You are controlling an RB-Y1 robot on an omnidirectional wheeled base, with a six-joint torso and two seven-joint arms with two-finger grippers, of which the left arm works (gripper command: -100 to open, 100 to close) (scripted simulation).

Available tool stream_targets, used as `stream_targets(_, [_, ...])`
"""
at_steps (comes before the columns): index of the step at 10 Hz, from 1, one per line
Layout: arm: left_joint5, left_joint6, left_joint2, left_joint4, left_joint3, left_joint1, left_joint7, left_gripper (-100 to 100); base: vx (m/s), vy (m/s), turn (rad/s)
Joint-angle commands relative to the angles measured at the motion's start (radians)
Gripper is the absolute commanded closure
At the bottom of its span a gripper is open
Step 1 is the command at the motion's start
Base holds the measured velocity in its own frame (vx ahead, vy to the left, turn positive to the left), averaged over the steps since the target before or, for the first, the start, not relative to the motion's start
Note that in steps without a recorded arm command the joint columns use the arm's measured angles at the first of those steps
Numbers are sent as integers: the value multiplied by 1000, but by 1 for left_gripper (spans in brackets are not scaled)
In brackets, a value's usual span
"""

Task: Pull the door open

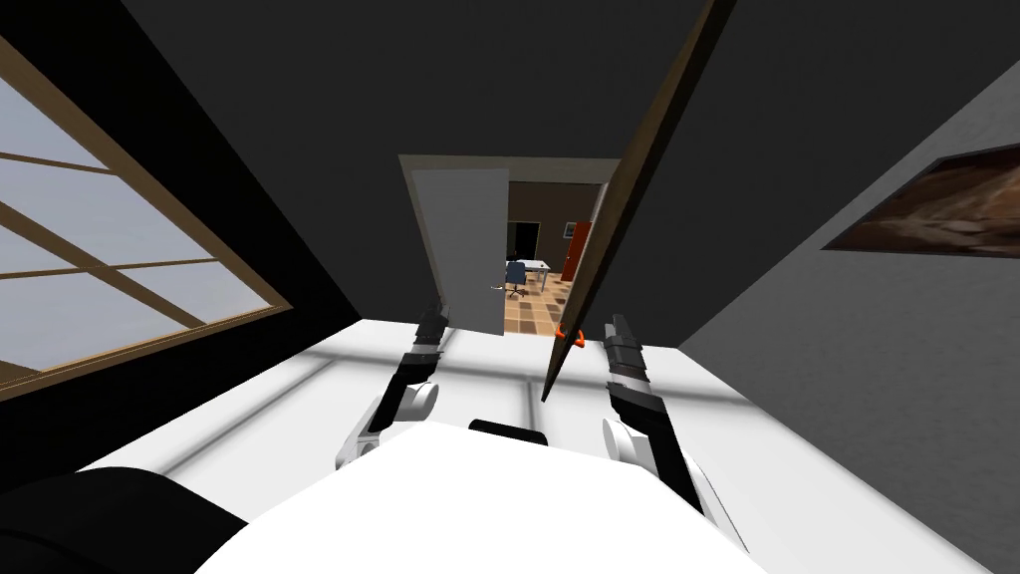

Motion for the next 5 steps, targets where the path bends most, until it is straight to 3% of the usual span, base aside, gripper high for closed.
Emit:
stream_targets(1, [4,-13,2,42,1,-16,-3,-100,94,23,-13])
stream_targets(5, [17,-38,8,140,7,-57,-8,-100,91,34,-14])
